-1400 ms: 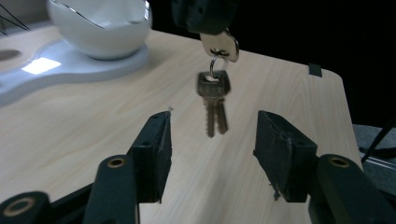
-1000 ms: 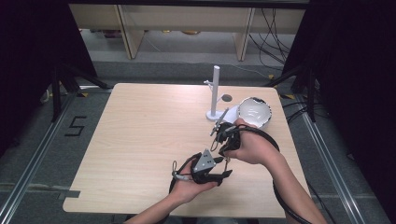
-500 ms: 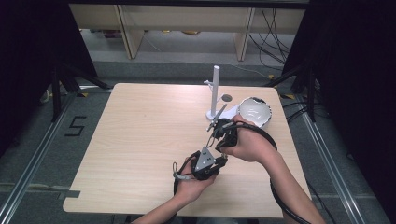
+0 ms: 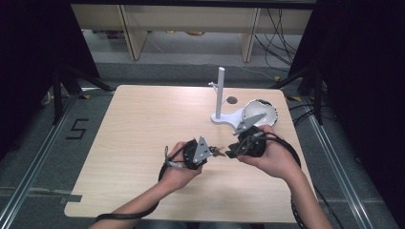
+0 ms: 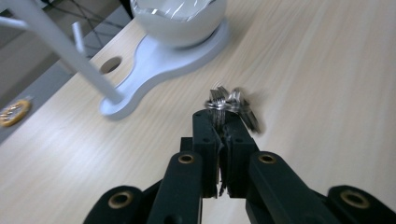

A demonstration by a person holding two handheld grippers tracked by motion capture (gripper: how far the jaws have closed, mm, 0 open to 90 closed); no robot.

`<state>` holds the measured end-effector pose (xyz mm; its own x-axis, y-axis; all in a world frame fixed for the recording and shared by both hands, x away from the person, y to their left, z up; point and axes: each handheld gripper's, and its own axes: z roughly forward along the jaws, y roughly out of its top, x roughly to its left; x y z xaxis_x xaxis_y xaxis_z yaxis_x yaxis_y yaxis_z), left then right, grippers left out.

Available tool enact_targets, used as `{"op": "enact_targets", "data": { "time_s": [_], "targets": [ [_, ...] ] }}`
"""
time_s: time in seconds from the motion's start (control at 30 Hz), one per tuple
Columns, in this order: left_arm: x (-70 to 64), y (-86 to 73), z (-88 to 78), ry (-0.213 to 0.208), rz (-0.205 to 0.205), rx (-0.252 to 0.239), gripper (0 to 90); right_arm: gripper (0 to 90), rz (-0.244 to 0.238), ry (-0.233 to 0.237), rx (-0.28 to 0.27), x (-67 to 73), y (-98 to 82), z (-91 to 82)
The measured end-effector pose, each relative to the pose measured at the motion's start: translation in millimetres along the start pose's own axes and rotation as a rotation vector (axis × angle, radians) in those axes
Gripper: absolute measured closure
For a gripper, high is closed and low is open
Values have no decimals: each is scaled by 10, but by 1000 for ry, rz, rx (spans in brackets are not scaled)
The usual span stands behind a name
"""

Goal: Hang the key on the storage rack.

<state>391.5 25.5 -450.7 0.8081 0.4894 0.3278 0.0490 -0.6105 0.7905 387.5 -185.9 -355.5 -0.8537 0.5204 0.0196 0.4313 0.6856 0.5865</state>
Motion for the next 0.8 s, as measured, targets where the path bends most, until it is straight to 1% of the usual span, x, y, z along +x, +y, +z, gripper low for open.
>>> {"op": "enact_targets", "data": {
  "time_s": [0.03, 0.07, 0.1, 0.13, 0.17, 0.2, 0.23, 0.27, 0.3, 0.33, 0.37, 0.4, 0.43, 0.47, 0.5, 0.53, 0.57, 0.6, 0.63, 0.67, 0.7, 0.73, 0.8],
  "targets": [
    [72, -3, -29, 4, 44, 42, 855, 695, 0, 0, 0, 0, 0, 0],
    [167, -14, -53, 25, 72, 77, 855, 657, 29, -35, -25, -22, -175, -37],
    [167, -14, -53, 25, 72, 77, 854, 650, 17, -55, -55, -52, -254, -33],
    [219, -19, -61, 30, 86, 93, 854, 650, 17, -55, -55, -52, -254, -33],
    [264, -26, -65, 31, 87, 104, 854, 645, 47, -53, -54, -61, -331, -33],
    [364, -41, -63, 22, 82, 133, 854, 633, 38, -80, -111, -125, -489, 17],
    [364, -41, -63, 22, 82, 133, 854, 633, 38, -80, -111, -125, -489, 17],
    [412, -47, -58, 22, 81, 151, 854, 629, 63, -89, -126, -140, -565, 35],
    [461, -51, -56, 29, 85, 165, 854, 620, 111, -99, -144, -145, -638, 55],
    [507, -55, -52, 31, 81, 175, 854, 592, 126, -120, -200, -175, -776, 134],
    [558, -48, -57, 32, 78, 192, 854, 592, 126, -120, -200, -175, -776, 134],
    [604, -38, -64, 41, 79, 198, 854, 577, 154, -148, -240, -194, -903, 211],
    [650, -22, -77, 46, 84, 211, 854, 577, 154, -148, -240, -194, -903, 211],
    [690, -6, -91, 51, 82, 211, 854, 568, 174, -162, -269, -197, -960, 246],
    [724, 14, -109, 62, 79, 210, 854, 553, 214, -181, -334, -206, -1066, 315],
    [751, 35, -126, 67, 78, 213, 854, 553, 214, -181, -334, -206, -1066, 315],
    [774, 55, -142, 67, 81, 220, 854, 551, 265, -195, -380, -180, -1142, 367],
    [804, 81, -161, 72, 87, 221, 854, 551, 265, -195, -380, -180, -1142, 367],
    [816, 94, -171, 77, 90, 222, 853, 551, 274, -220, -415, -183, -1194, 394],
    [845, 123, -195, 77, 94, 232, 853, 544, 291, -242, -471, -176, -1262, 437],
    [864, 138, -209, 81, 84, 226, 853, 544, 291, -242, -471, -176, -1262, 437],
    [889, 155, -225, 87, 84, 225, 853, 538, 309, -266, -474, -158, -1293, 440],
    [929, 181, -242, 94, 80, 213, 853, 530, 325, -266, -508, -161, -1341, 468]
  ]
}}
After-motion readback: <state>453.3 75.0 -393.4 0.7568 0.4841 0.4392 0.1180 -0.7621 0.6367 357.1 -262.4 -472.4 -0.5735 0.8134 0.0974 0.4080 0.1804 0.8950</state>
